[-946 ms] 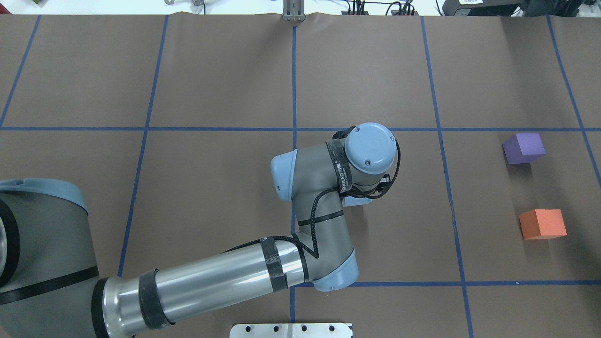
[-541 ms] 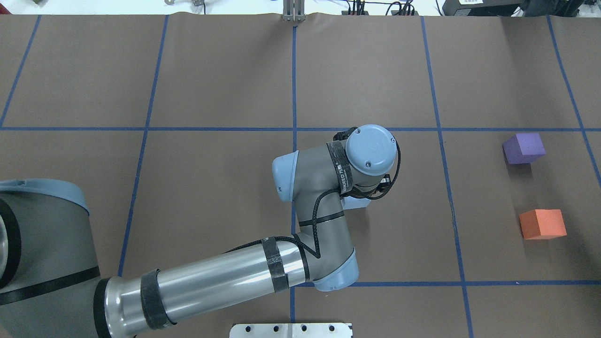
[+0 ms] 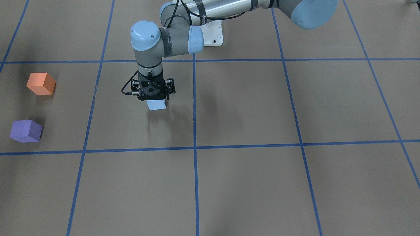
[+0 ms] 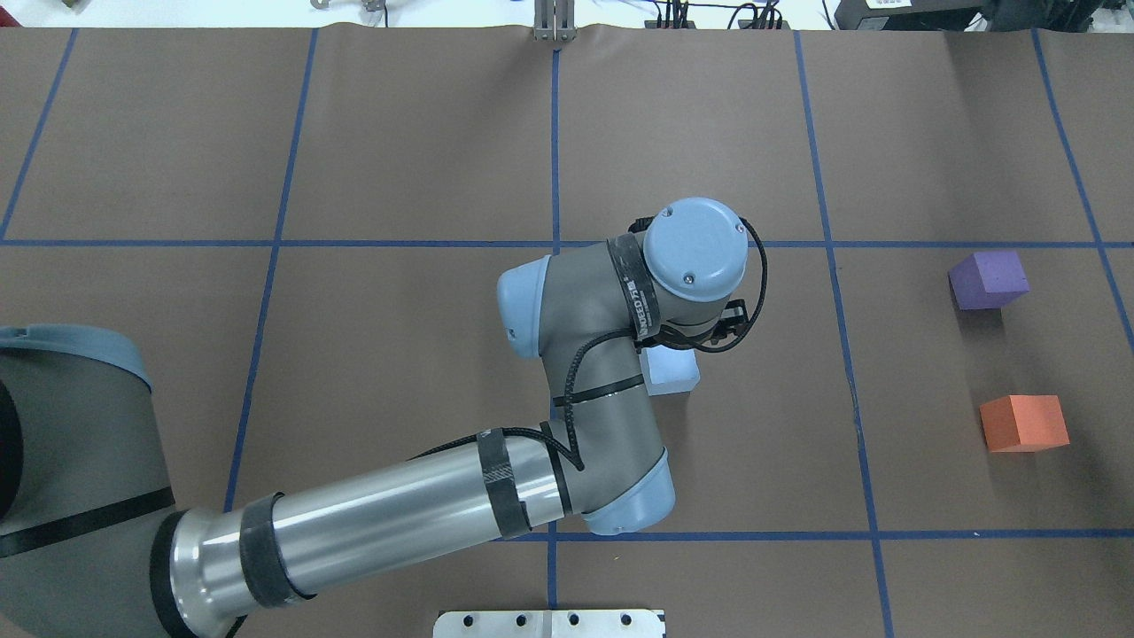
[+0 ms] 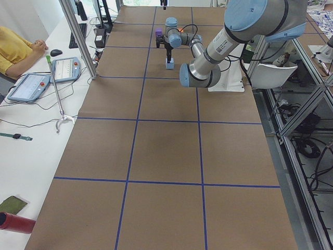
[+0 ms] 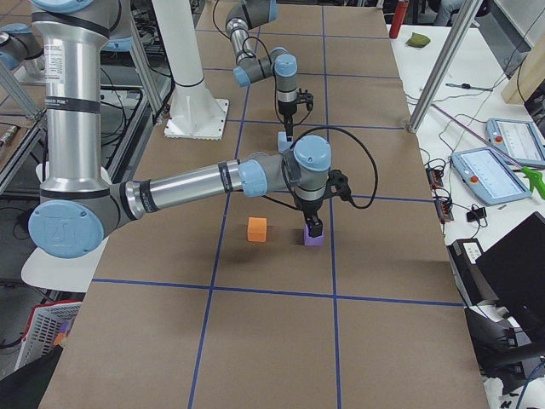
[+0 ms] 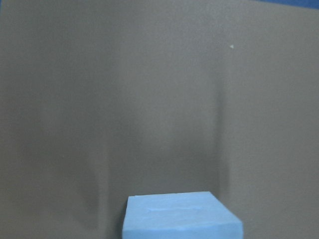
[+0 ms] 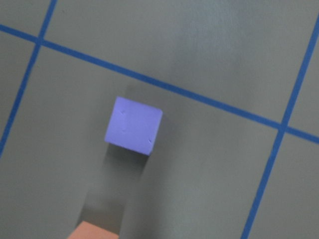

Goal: Place blue block between orange and purple blocks
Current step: 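Set the cube down and open the left gripper while the right arm reaches in, then lower the right gripper onto the light blue cube and close it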

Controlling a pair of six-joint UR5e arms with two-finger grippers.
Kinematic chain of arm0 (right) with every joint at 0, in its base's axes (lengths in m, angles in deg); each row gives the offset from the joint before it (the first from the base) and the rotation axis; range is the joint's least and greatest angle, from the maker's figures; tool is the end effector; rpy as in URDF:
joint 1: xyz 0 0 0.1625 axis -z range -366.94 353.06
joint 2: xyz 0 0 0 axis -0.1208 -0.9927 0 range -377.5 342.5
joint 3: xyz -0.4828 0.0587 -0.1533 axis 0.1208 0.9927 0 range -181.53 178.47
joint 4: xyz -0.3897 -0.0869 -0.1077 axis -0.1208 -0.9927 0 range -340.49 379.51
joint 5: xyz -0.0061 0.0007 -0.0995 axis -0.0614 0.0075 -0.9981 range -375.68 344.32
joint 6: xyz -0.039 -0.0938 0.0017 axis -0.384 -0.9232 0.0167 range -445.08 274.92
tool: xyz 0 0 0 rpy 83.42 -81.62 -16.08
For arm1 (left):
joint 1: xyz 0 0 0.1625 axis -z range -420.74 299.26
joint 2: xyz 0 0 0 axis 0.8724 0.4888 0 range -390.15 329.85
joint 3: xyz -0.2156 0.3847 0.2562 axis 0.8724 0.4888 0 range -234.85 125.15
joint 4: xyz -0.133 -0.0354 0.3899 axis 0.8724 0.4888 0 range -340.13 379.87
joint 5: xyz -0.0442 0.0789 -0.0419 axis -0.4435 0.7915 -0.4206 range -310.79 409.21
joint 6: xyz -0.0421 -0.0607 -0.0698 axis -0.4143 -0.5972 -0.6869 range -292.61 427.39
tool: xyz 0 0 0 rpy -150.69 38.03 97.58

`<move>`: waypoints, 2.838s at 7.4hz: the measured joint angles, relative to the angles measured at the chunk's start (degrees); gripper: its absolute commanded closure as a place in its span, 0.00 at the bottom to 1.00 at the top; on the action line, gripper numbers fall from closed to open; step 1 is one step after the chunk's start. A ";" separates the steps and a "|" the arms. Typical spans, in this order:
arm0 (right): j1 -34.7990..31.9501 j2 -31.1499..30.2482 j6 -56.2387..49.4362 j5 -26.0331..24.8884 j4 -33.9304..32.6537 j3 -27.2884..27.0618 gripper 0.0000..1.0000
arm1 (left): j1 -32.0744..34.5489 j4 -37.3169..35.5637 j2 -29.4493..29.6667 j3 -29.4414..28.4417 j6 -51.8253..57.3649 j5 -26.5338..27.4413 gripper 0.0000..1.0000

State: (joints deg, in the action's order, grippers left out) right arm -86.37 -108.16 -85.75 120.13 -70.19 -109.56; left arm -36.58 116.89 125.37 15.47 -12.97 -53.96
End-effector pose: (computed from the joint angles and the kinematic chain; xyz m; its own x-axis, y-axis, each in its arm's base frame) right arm -0.0292 -0.4871 0.5928 0.6433 -0.3525 0.6796 0.1823 0.9327 0.3112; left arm 0.7541 -0.4590 0.0733 0.5821 -0.0825 -0.8089 0.1374 0.9905 -0.0021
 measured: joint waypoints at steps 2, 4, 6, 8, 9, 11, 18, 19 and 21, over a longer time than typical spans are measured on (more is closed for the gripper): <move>2.89 4.25 10.88 0.41 0.16 -1.37 0.00 | 4.76 -8.86 -11.71 20.52 2.23 -4.22 0.00; 11.23 9.97 27.86 -1.17 0.36 -3.11 0.00 | 10.27 -11.45 -29.09 37.79 11.27 -6.99 0.00; 24.42 18.13 51.25 -8.71 0.38 -4.73 0.00 | 16.65 -11.37 -38.95 43.11 20.11 -9.84 0.00; 39.00 25.56 71.18 -21.13 0.33 -5.54 0.01 | 21.21 -11.21 -43.96 43.71 26.51 -12.92 0.00; 44.22 27.95 77.27 -26.71 0.92 -5.46 0.01 | 22.04 -11.17 -44.98 43.59 28.35 -13.49 0.00; 48.67 29.43 80.88 -31.34 2.28 -4.10 0.00 | 22.43 -11.16 -45.61 43.20 29.34 -13.75 0.00; 52.33 29.47 63.00 -35.70 2.57 4.82 0.00 | 22.10 -11.07 -45.59 42.67 28.60 -13.73 0.00; 52.41 29.38 62.29 -35.62 2.66 5.49 0.00 | 22.10 -11.06 -45.59 42.69 28.55 -13.73 0.00; 52.50 29.56 61.84 -35.61 2.81 7.31 0.02 | 22.13 -11.06 -45.61 42.72 28.51 -13.73 0.00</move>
State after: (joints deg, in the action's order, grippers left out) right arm -33.88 -78.60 -23.92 84.52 -67.38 -102.25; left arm -14.45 105.83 79.76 58.19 15.54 -67.69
